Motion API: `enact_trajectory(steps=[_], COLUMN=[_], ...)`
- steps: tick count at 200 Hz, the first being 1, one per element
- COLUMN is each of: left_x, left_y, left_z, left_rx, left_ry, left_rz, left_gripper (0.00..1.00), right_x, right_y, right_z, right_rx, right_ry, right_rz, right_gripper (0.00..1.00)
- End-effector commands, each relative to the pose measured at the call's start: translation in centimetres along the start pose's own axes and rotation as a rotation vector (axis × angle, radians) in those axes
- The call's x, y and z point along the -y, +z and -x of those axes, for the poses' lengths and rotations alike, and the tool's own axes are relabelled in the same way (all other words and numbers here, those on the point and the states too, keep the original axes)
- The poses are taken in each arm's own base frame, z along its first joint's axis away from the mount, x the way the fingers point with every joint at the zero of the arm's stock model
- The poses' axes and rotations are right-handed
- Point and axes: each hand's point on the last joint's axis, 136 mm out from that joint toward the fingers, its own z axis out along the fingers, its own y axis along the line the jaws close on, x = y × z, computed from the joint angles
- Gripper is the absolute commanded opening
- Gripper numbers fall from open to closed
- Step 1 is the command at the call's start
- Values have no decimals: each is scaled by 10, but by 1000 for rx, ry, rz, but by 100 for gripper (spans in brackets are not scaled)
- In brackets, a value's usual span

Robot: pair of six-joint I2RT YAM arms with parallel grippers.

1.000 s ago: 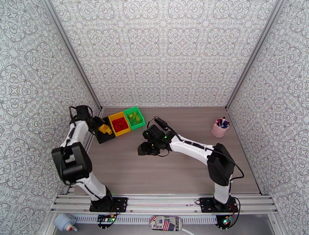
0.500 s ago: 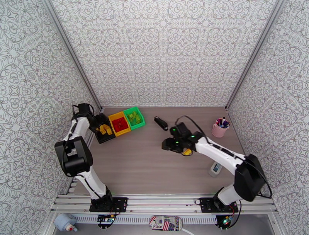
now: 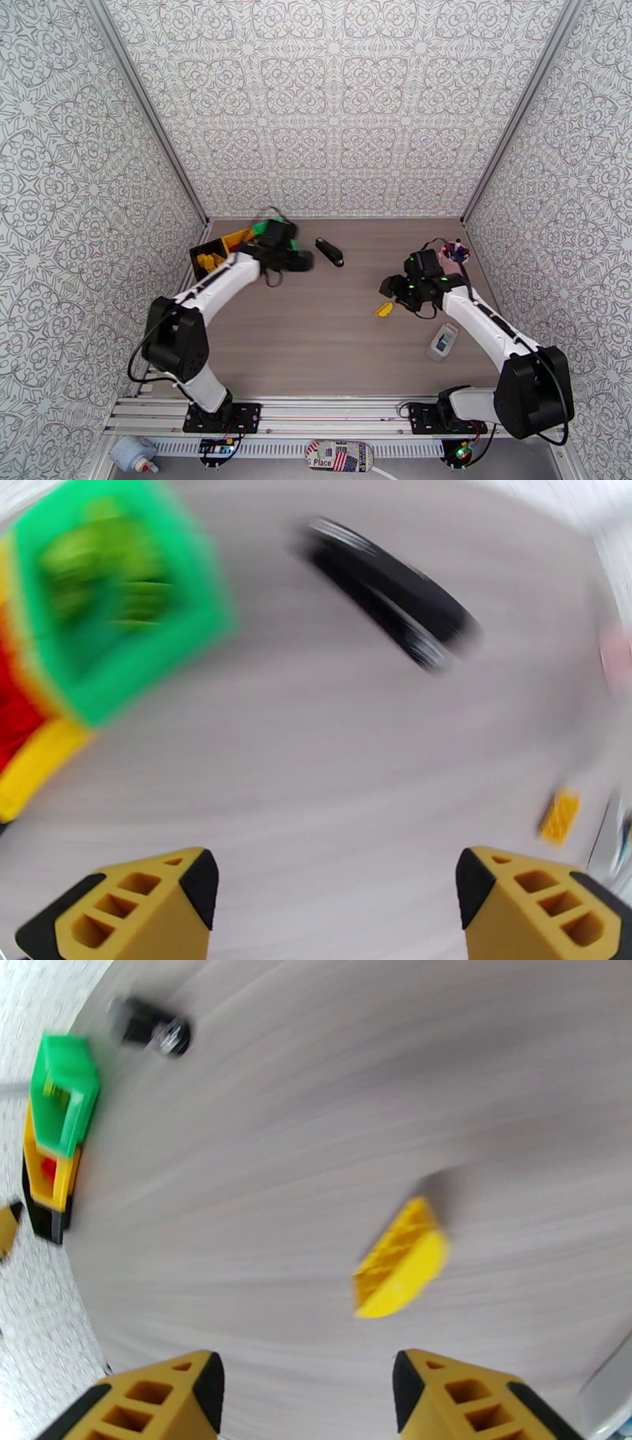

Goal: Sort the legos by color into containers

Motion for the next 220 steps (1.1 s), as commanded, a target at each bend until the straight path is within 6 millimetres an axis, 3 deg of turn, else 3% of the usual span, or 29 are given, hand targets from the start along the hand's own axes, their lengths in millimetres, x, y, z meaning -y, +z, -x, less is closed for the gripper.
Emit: enact_trajectory(steps=[1,37,57,75,122,153,157,180,220], left_x=[48,137,170,188,191,188,194,190,195], left_y=[28,65,85,100,143,165,164,169,160], left_z=[-19,-58,-76,-85,-93,-102,-95,-97,-91], left_rx=[-37,-119,-159,-171,-199,-235,-217,-223,-198], left_ry=[173,375,451,496,515,546,544,548,528], left_rz=[-19,-94,-106,-86,34,112,109,138,119], left_gripper=[83,83,84,84,84,76,74,62,39], right_x=[18,48,55,58,68,73,74,76,75], right_y=[-10,-17,-18,-20,-27,-31,-31,-34,-34], right_z=[0,11,13,12,8,6,5,4,1], right_rx=[-17,0,2,1,10,12,12,15,14], right_ry=[54,158,188,201,225,237,238,244,238], right_rz=[29,47,67,77,85,90,92,96,113], right_gripper=[60,58,57,57,57,57,57,57,57])
